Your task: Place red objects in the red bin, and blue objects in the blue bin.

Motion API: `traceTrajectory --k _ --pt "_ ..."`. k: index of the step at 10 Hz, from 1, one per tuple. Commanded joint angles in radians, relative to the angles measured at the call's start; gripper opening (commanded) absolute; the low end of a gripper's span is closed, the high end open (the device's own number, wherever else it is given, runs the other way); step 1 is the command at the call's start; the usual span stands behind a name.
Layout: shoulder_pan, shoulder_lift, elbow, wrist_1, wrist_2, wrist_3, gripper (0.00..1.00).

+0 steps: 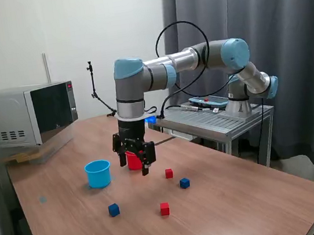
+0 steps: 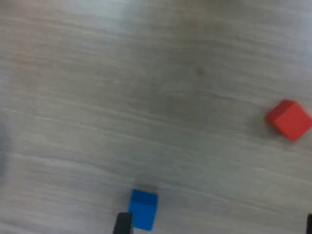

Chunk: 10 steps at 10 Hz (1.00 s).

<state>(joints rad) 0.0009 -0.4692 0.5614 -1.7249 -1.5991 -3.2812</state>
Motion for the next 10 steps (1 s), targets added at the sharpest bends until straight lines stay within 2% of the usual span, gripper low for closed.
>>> traceTrajectory --k 1,4,6,10 --pt "-0.021 0.047 -0.047 -0.013 0.001 0.024 1.0" --pt "-0.027 0.086 -0.092 -0.021 0.011 0.025 1.0" --pt "-0.027 0.119 -0.12 -0.03 0.057 0.026 1.0" --pt "-0.028 0.181 -0.14 -0.048 0.061 0.049 1.0"
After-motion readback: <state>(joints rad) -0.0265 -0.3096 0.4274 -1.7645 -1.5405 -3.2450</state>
